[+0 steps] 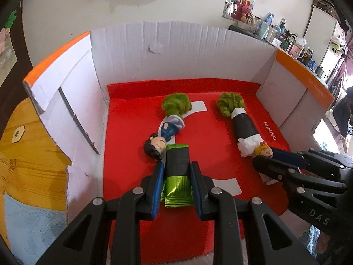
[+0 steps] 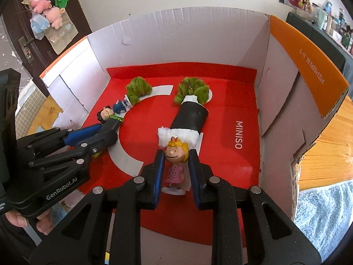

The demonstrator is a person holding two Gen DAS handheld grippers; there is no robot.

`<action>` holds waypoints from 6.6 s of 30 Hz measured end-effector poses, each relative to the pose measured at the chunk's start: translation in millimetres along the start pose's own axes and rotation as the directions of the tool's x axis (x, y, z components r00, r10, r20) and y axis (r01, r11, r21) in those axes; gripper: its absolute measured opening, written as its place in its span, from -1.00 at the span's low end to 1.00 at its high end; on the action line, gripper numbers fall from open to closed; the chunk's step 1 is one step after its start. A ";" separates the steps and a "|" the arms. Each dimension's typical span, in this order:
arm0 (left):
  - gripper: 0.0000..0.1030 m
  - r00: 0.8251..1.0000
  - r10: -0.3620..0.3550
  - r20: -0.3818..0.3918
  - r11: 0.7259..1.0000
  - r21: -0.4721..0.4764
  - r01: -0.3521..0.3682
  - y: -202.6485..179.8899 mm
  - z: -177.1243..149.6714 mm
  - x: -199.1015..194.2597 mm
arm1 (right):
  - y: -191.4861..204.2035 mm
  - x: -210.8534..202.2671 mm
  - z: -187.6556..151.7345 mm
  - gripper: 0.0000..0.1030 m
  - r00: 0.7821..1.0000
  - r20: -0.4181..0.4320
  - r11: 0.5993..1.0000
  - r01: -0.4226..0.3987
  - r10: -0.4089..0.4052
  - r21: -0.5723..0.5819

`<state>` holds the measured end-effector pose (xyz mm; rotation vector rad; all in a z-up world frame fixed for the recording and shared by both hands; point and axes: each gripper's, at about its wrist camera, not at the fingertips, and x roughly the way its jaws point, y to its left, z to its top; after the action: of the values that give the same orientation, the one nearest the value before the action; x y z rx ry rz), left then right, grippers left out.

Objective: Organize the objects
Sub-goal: 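Lower both items onto the red floor and open both tools, then lift both open tools out of the box and back over the towel, then move both tools toward the yellow cup and small figure on the towel, then grasp the small yellow-pink figure with the left tool while the right tool grasps the yellow cup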

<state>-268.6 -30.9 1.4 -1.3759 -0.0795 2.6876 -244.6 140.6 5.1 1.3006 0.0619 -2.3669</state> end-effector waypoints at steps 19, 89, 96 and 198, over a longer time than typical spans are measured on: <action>-0.49 1.000 0.003 0.003 1.000 0.002 -0.003 1.5 -2.0 0.3 | -0.1 2.4 -2.4 -0.59 1.000 -0.013 1.000 -0.010 0.010 0.007; 0.40 0.991 0.031 0.127 0.999 -0.039 -0.026 2.8 -30.0 -81.9 | 20.9 -61.3 -32.4 0.31 0.996 0.083 0.999 -0.023 0.026 -0.032; 0.53 0.989 0.039 0.141 0.998 -0.047 -0.033 2.3 -35.5 -91.9 | 24.4 -72.4 -39.5 0.46 0.995 0.098 0.999 -0.014 0.018 -0.039; -0.60 0.996 -0.066 0.053 0.955 0.294 0.047 -39.4 -98.6 -57.4 | 52.4 -36.5 -90.1 -0.43 0.982 -0.045 0.981 -0.186 0.183 -0.053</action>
<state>-152.1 -0.2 -6.1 -1.1823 0.2593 2.5662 -135.5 128.0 -6.7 1.2696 0.0199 -2.1679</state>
